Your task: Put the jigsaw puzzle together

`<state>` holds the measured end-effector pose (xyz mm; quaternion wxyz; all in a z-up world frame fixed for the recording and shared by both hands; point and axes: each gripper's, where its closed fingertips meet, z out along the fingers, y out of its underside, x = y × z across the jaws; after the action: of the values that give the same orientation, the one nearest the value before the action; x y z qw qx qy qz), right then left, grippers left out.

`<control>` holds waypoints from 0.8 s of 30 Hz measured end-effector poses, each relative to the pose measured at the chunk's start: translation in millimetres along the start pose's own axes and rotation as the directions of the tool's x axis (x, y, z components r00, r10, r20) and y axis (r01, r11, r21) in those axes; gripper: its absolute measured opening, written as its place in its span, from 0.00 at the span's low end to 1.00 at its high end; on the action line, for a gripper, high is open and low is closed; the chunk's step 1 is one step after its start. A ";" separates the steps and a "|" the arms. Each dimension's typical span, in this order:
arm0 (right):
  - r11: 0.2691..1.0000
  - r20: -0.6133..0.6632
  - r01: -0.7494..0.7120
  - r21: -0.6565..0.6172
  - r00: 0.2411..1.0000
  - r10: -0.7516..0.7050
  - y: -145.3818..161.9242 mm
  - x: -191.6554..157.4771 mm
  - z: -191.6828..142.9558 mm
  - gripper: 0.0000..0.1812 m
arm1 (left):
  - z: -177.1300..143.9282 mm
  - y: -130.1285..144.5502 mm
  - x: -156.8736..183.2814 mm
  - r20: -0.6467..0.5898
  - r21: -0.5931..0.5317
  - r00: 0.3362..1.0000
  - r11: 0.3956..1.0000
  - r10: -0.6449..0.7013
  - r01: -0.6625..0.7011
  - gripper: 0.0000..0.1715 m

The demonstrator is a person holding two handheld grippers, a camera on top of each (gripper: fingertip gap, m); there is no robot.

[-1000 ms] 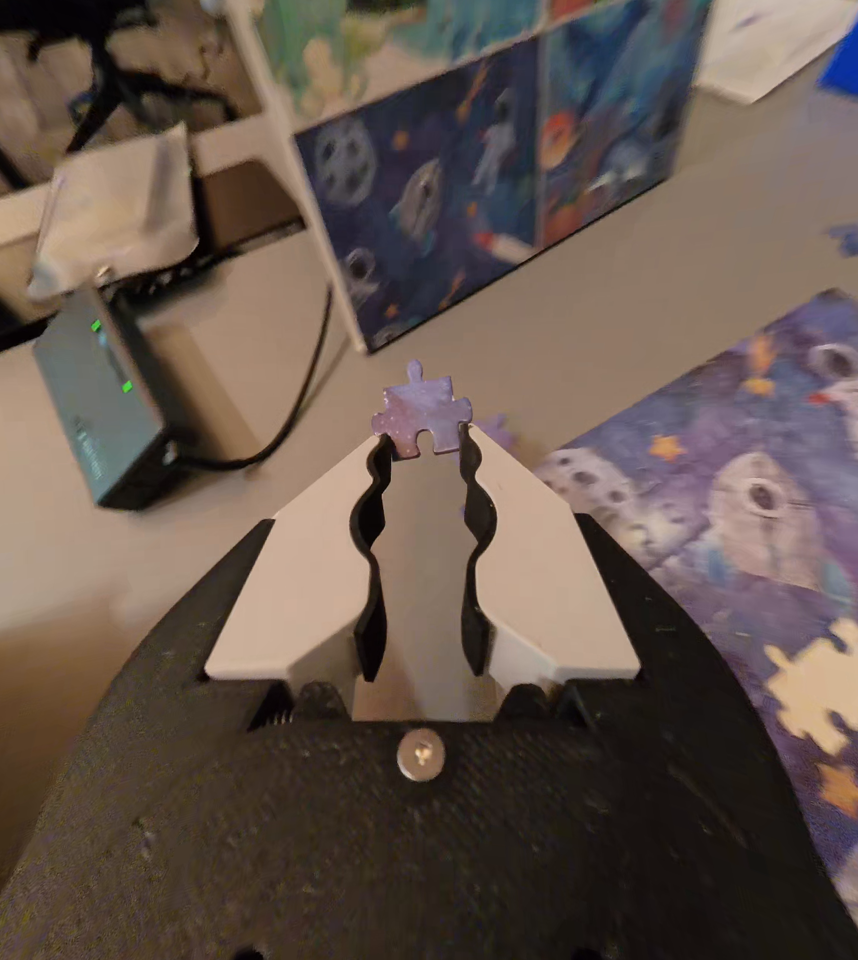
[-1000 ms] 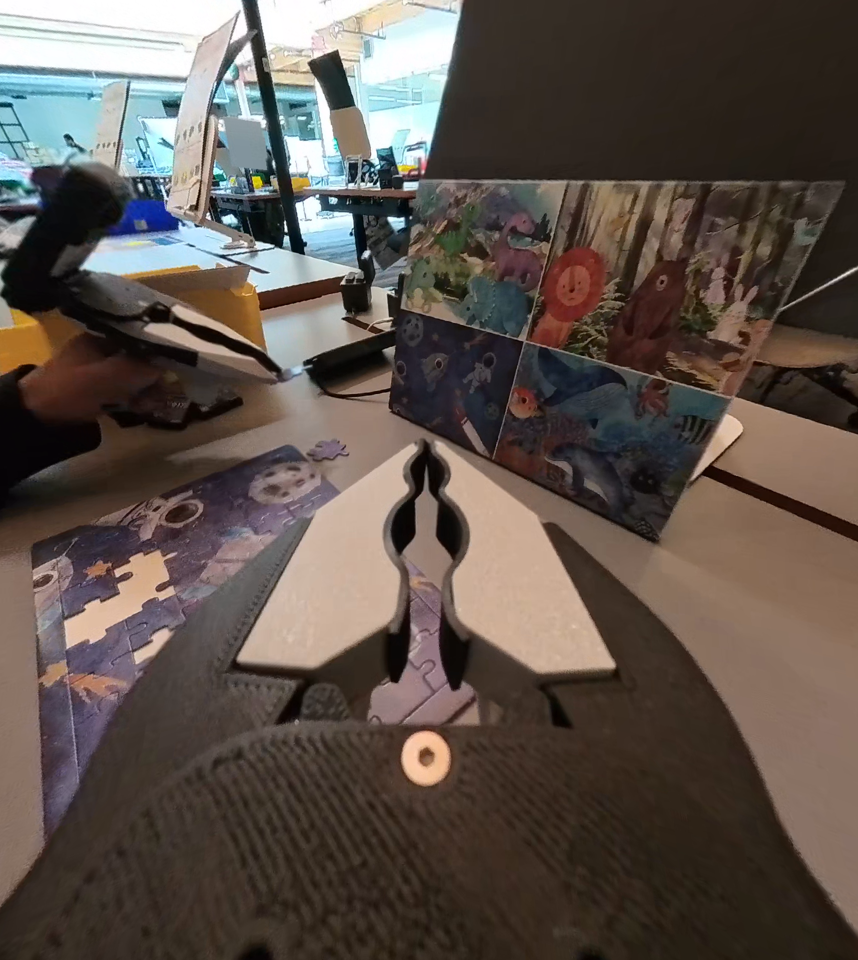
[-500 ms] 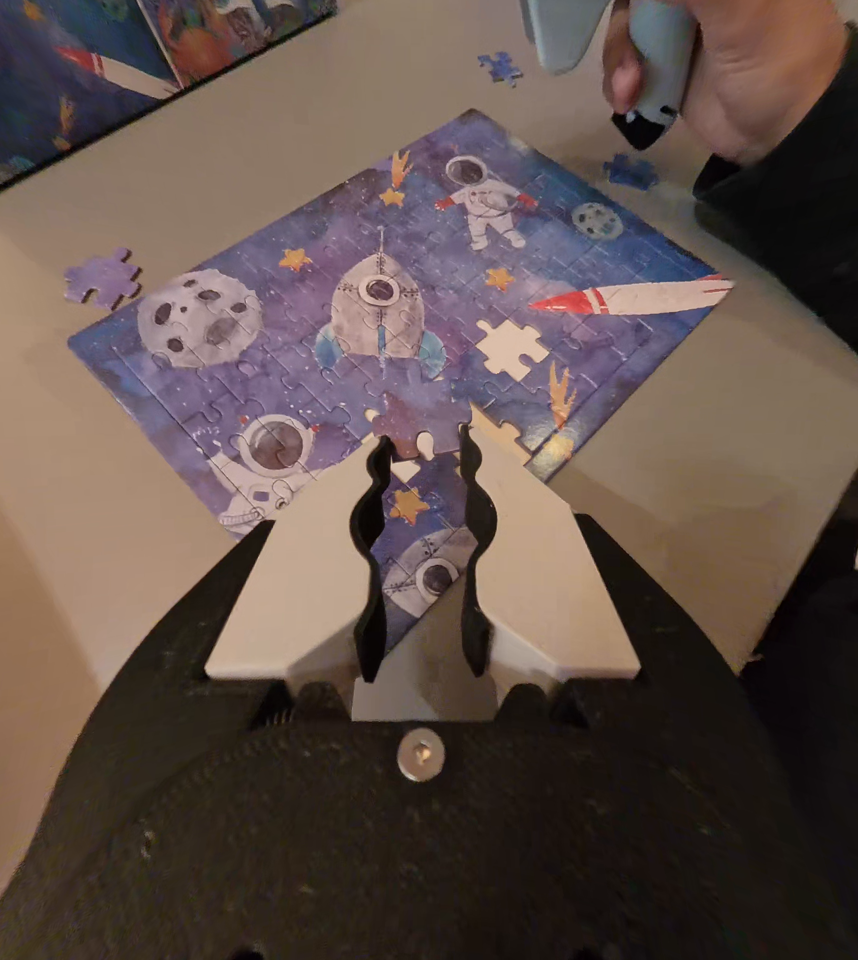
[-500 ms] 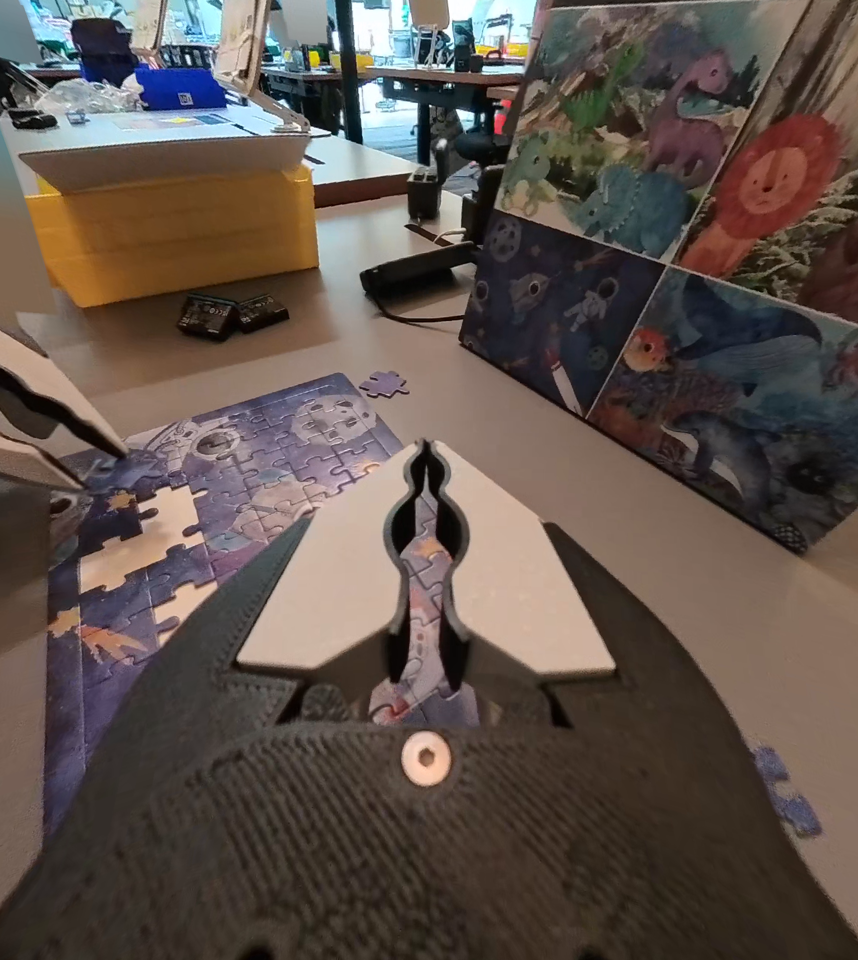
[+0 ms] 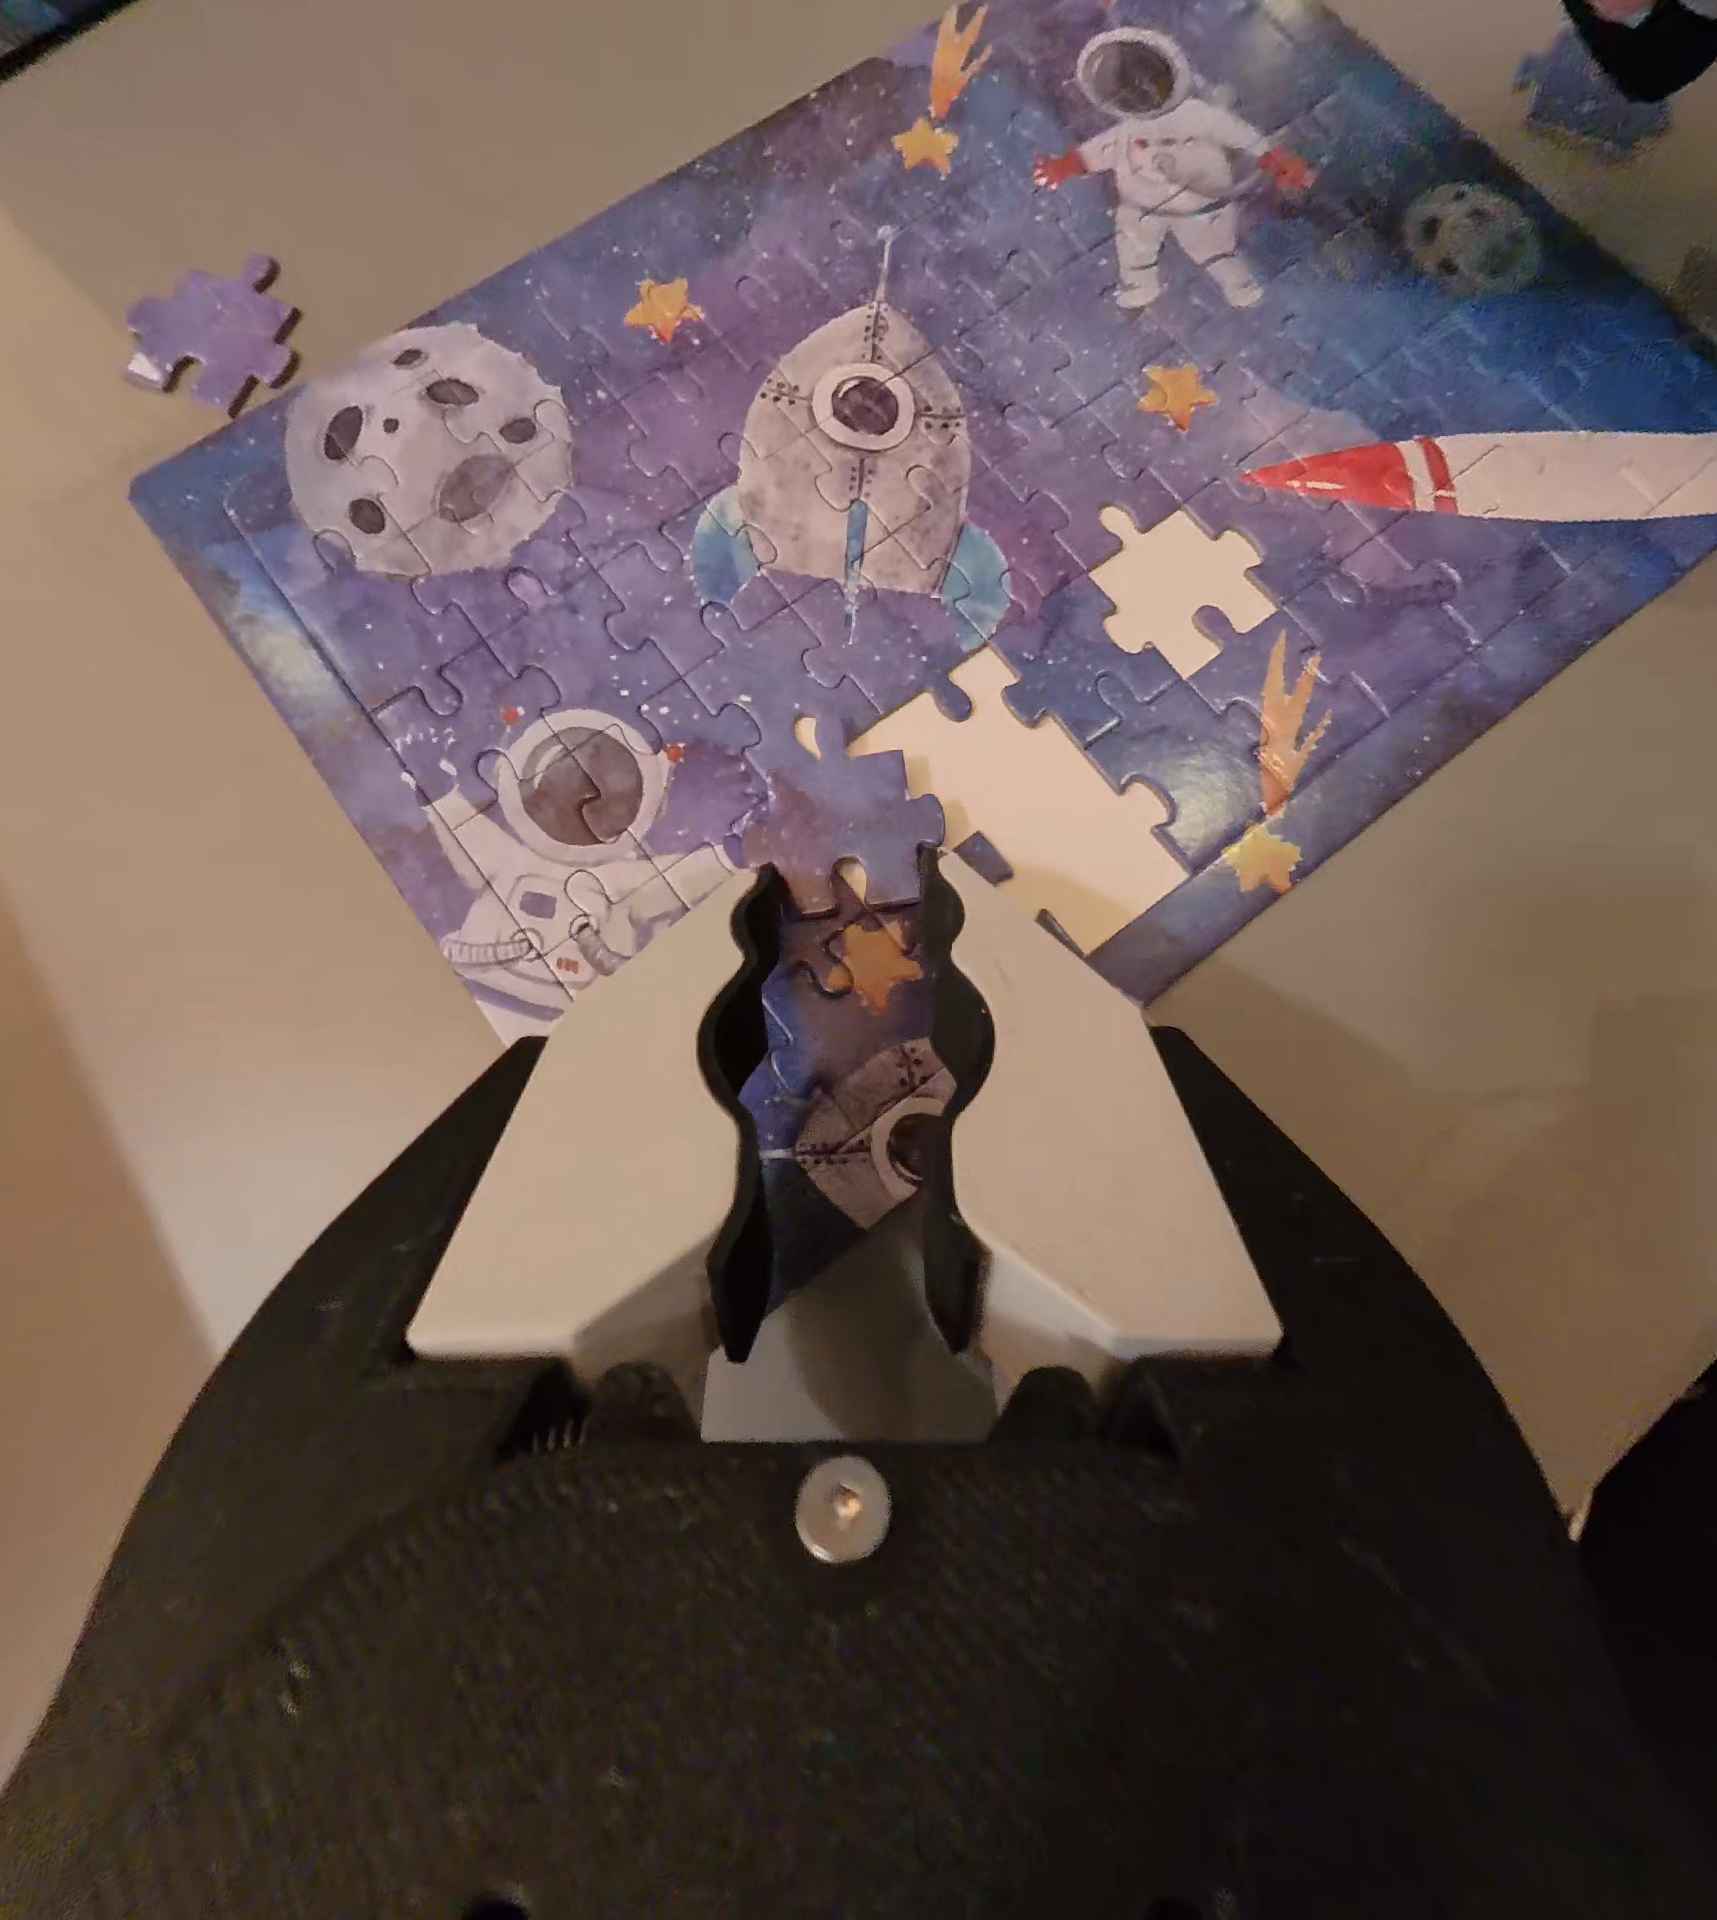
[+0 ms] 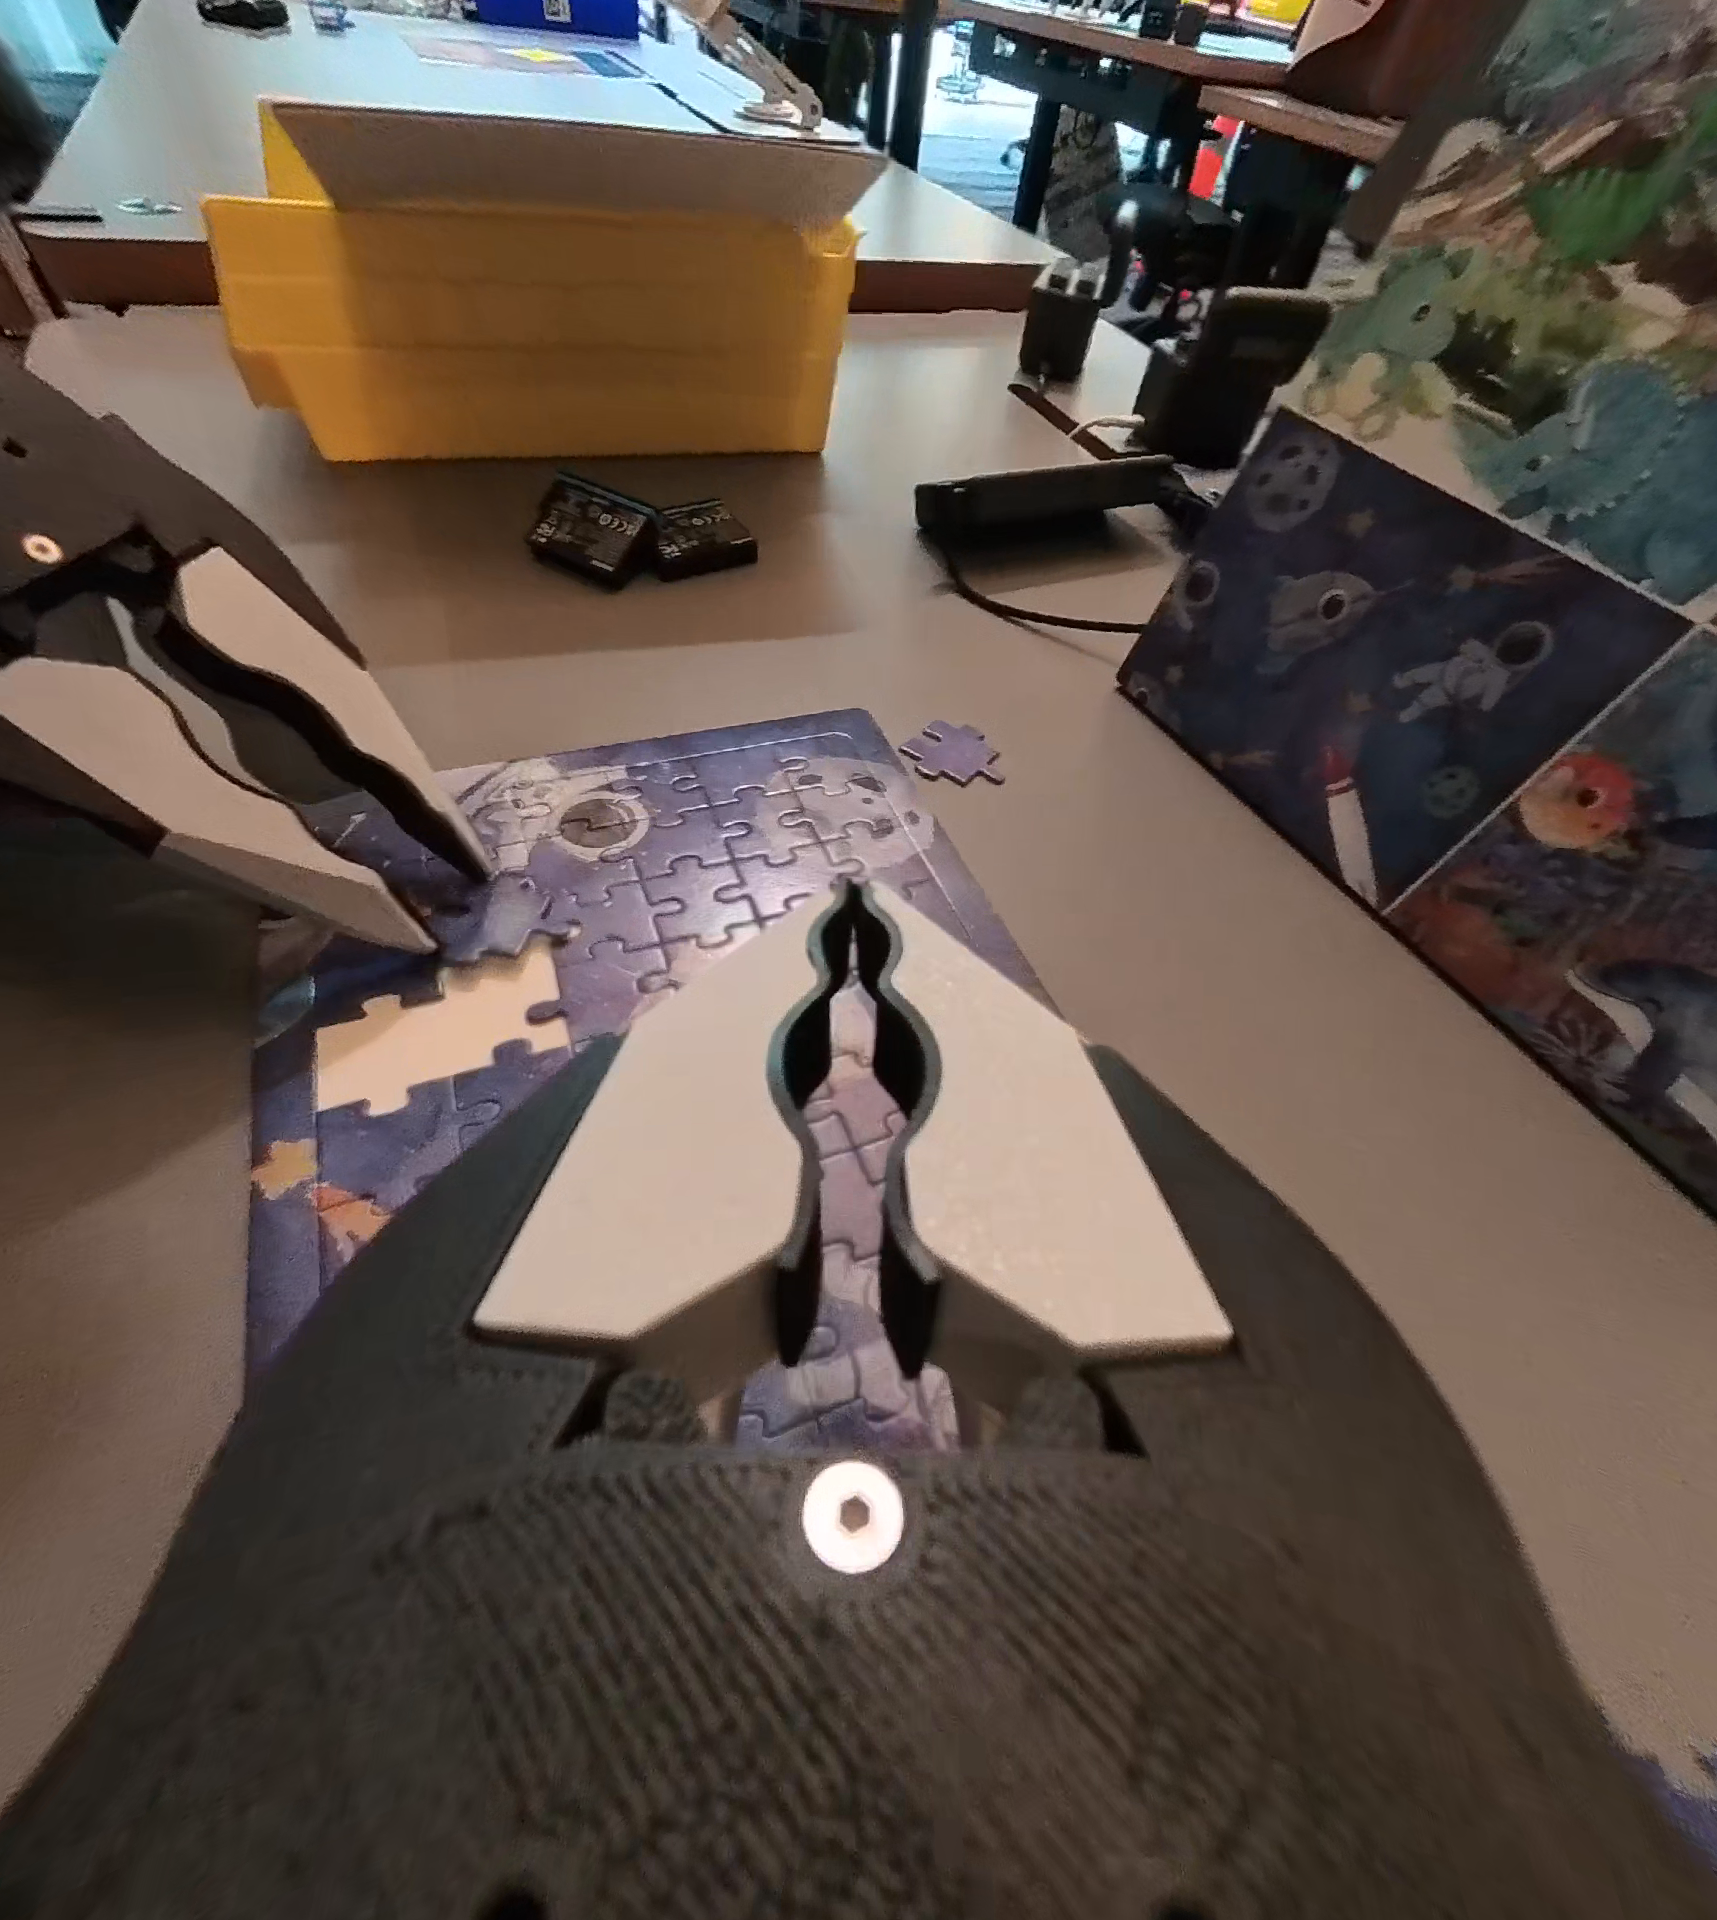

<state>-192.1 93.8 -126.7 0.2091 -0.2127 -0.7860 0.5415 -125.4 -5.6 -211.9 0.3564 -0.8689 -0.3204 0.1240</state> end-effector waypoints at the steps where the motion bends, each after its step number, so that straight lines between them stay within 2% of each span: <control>1: 1.000 0.012 0.015 -0.009 1.000 -0.014 0.5 -5.5 2.6 0.00 | -0.1 0.5 -2.3 0.019 -0.006 1.000 1.000 -0.003 0.003 0.15; 3: 0.999 0.043 0.043 -0.029 0.998 -0.042 2.1 -18.1 8.4 0.00 | -1.7 -0.6 -7.0 0.050 -0.009 0.999 1.000 -0.017 0.018 0.15; 7: 0.991 0.095 0.116 -0.073 0.990 -0.109 8.5 -42.3 20.2 0.00 | -4.8 -5.9 -3.2 0.031 0.010 0.998 0.998 -0.058 0.057 0.15; 14: 0.957 0.099 0.260 -0.124 0.963 -0.249 16.3 -61.1 30.8 0.00 | -5.2 -6.6 0.3 0.052 0.005 0.998 0.999 -0.032 0.032 0.17; 18: 0.958 0.118 0.262 -0.115 0.961 -0.249 16.0 -67.2 33.0 0.00 | -12.1 -6.2 -4.5 0.037 0.004 0.998 0.999 -0.054 0.054 0.18; 22: 0.961 0.165 0.253 -0.115 0.958 -0.233 19.4 -75.5 35.0 0.00 | -7.7 6.1 -10.5 0.042 -0.053 0.998 0.997 -0.054 0.056 0.19; 24: 0.960 0.192 0.252 -0.123 0.955 -0.226 22.4 -81.2 36.8 0.00 | -4.8 5.4 -4.2 -0.004 -0.039 0.998 0.997 -0.060 0.060 0.20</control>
<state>-143.5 27.4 -167.8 0.1868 -0.0817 -0.8590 0.4697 -123.9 -13.8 -212.2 0.3438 -0.8660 -0.3477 0.1048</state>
